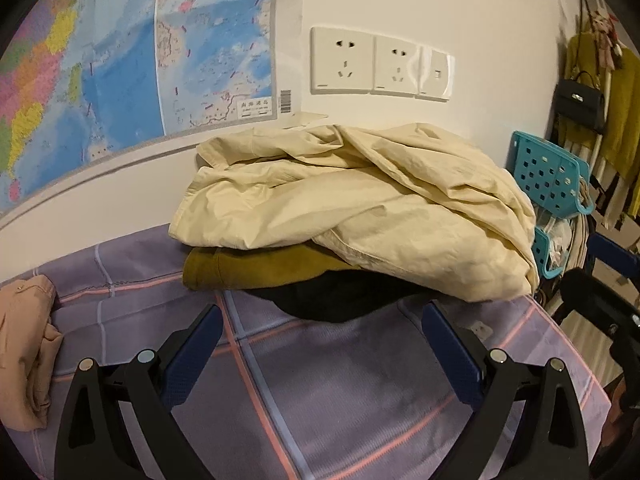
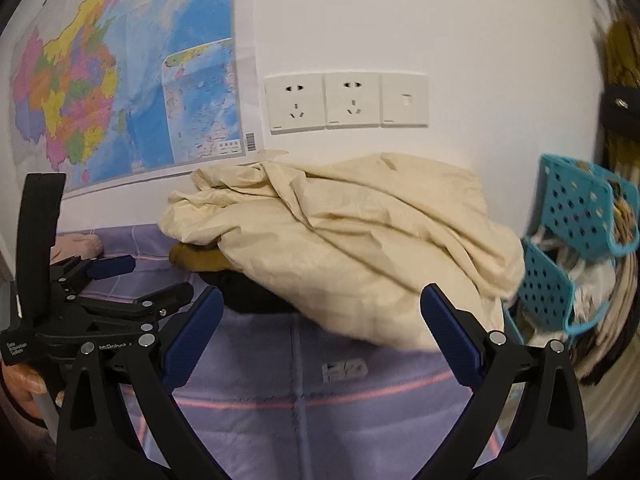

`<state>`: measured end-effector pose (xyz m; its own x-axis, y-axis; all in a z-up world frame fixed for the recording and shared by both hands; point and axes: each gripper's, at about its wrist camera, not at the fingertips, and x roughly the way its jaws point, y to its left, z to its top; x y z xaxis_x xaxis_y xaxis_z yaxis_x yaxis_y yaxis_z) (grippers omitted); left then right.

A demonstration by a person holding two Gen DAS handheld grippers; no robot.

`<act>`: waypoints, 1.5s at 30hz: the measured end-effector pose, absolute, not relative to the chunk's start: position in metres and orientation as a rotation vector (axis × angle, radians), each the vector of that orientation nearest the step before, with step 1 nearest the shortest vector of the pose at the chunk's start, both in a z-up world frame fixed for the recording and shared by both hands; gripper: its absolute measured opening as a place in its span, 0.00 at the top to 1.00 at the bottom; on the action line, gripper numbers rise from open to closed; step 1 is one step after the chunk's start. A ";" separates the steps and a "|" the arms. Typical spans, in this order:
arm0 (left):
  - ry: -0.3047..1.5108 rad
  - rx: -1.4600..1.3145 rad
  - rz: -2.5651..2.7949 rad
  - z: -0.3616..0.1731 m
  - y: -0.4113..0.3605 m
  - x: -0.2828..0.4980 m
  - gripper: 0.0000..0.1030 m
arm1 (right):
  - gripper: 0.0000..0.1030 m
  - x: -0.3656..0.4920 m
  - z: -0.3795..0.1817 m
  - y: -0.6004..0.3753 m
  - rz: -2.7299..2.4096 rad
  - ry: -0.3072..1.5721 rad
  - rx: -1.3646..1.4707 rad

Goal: Fold large clothes
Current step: 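Reach both tools into the cream shirt and close on its fabric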

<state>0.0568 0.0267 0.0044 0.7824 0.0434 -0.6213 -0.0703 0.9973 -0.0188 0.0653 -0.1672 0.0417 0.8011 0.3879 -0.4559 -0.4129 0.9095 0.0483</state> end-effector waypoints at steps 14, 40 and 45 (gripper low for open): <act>0.733 -0.178 0.094 -0.013 0.072 0.120 0.07 | 0.06 0.170 0.052 -0.111 0.471 0.499 -0.303; 0.739 -0.301 0.001 -0.028 0.105 0.155 0.07 | 0.21 0.222 0.069 -0.055 0.615 0.517 -0.545; 0.751 -0.303 0.007 -0.034 0.112 0.160 0.07 | 0.55 0.243 0.050 -0.019 0.637 0.564 -0.616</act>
<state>0.1595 0.1123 -0.0339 0.7334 -0.1010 -0.6723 -0.1140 0.9567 -0.2680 0.2429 -0.0185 0.0499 0.6706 0.3678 -0.6443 -0.6841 0.6426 -0.3452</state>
